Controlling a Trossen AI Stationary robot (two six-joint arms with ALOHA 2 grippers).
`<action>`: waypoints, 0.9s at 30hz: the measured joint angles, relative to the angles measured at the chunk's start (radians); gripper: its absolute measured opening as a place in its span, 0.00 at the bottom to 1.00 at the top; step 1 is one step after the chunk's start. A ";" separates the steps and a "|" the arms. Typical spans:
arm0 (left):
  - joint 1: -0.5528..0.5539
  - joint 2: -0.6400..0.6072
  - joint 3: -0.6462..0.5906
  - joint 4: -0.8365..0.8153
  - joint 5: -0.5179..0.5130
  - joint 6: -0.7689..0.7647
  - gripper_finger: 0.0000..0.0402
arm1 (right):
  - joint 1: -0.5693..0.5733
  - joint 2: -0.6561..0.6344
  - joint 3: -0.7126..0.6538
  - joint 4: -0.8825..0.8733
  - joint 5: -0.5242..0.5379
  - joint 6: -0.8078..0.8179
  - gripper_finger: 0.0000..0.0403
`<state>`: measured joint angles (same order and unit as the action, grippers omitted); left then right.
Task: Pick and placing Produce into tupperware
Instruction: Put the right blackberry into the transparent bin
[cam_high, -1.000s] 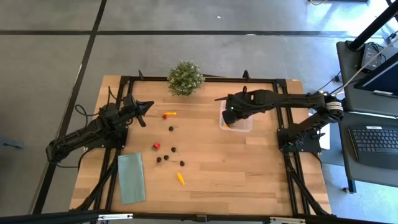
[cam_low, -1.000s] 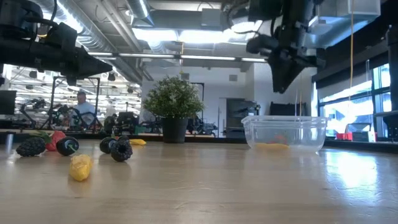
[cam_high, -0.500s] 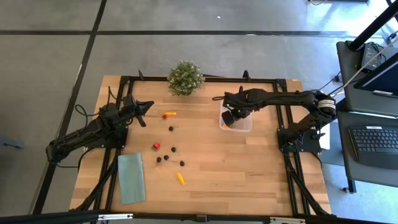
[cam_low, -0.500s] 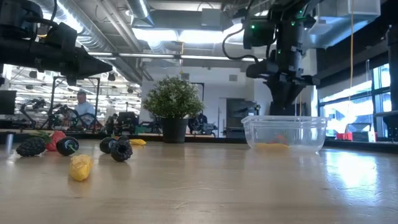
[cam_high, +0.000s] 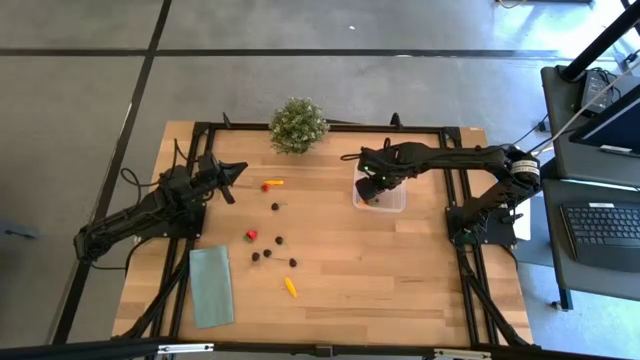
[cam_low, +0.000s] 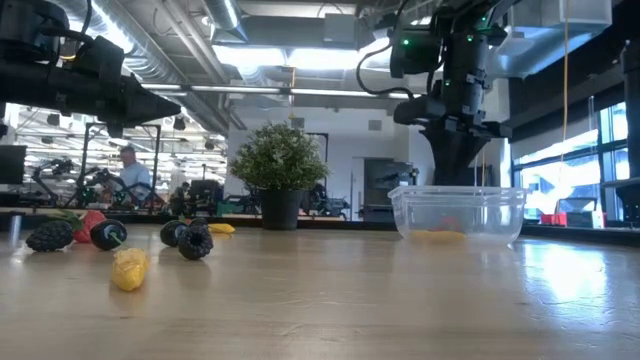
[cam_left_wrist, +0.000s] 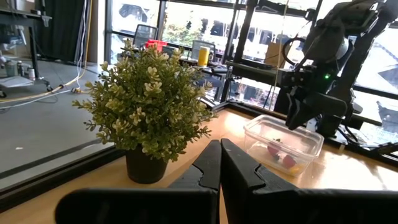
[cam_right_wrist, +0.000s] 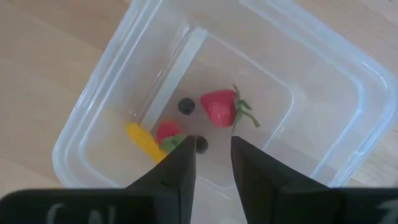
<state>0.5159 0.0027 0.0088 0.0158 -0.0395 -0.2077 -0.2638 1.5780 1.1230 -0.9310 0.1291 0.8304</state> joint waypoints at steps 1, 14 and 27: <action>0.000 0.000 0.000 0.000 0.000 0.000 0.00 | 0.000 0.000 0.000 0.000 0.000 -0.006 0.26; 0.000 0.000 0.000 0.000 0.000 0.000 0.00 | 0.000 0.000 0.000 0.415 -0.125 -0.134 0.56; 0.000 0.000 0.000 0.000 0.000 0.000 0.00 | 0.190 -0.001 0.001 0.793 -0.147 -0.668 0.69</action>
<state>0.5159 0.0025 0.0086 0.0158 -0.0395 -0.2077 -0.0738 1.5768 1.1240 -0.1376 -0.0183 0.1624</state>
